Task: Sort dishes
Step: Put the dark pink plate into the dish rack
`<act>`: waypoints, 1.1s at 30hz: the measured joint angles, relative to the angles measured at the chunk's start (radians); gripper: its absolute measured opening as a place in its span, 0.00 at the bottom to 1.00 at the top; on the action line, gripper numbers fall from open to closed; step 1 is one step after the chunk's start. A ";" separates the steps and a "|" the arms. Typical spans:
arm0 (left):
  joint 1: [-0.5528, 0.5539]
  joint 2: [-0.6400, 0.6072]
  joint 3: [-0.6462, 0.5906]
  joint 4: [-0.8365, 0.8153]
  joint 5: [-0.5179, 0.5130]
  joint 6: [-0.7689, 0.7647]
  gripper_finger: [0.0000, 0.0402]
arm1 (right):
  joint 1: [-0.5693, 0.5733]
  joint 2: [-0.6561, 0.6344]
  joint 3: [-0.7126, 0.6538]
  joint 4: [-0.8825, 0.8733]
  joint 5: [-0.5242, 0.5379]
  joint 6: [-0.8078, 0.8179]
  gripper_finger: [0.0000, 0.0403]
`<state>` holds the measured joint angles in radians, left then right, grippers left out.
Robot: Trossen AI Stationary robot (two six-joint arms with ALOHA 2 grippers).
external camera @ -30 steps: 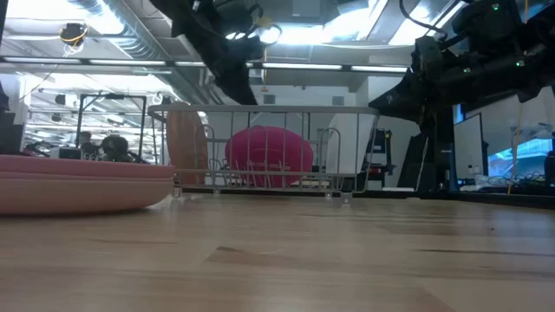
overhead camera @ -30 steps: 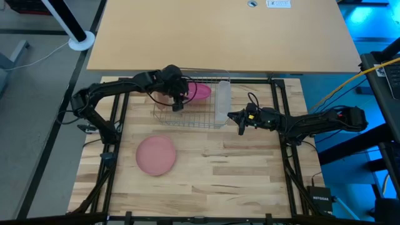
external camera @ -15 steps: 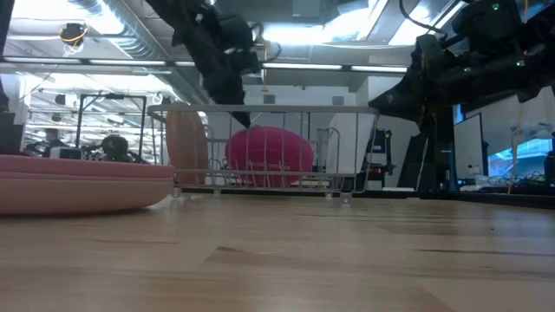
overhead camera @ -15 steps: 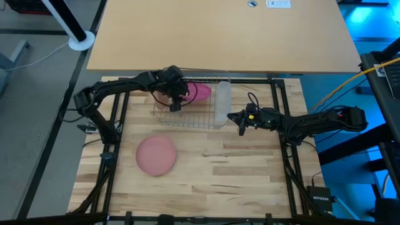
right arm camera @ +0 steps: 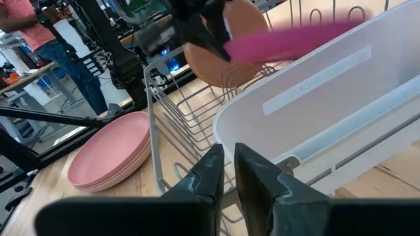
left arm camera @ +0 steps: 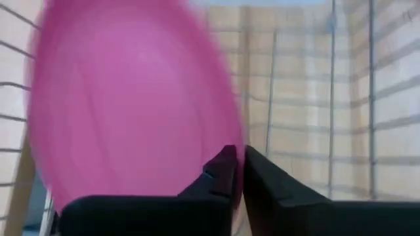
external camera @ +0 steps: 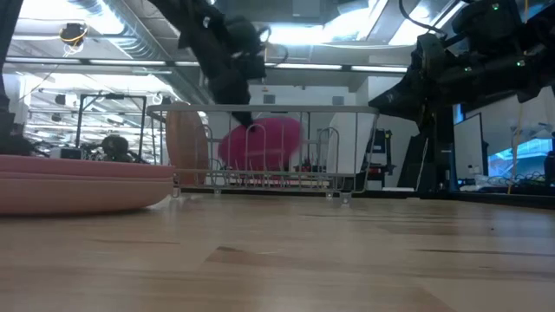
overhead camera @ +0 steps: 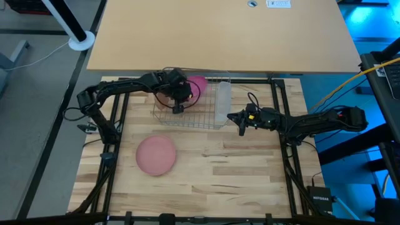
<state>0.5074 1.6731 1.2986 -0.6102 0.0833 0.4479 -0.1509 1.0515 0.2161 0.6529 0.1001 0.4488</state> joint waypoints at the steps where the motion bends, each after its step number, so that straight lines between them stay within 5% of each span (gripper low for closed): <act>1: 0.000 -0.003 0.010 -0.004 -0.002 -0.031 0.02 | 0.000 0.000 0.000 0.000 0.000 0.000 0.11; 14: -0.064 -0.201 0.098 0.038 -0.029 -0.656 0.00 | 0.000 0.000 0.000 0.000 -0.004 -0.023 0.11; 23: -0.173 -0.388 0.093 0.032 -0.211 -0.941 0.00 | 0.000 0.001 -0.001 0.023 -0.007 -0.055 0.11; 33: -0.236 -0.497 -0.300 0.525 -0.223 -1.071 0.00 | 0.000 0.001 -0.001 0.075 -0.016 -0.091 0.11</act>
<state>0.2710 1.1766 0.9983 -0.0851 -0.1397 -0.6234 -0.1505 1.0523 0.2150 0.7280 0.0844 0.3580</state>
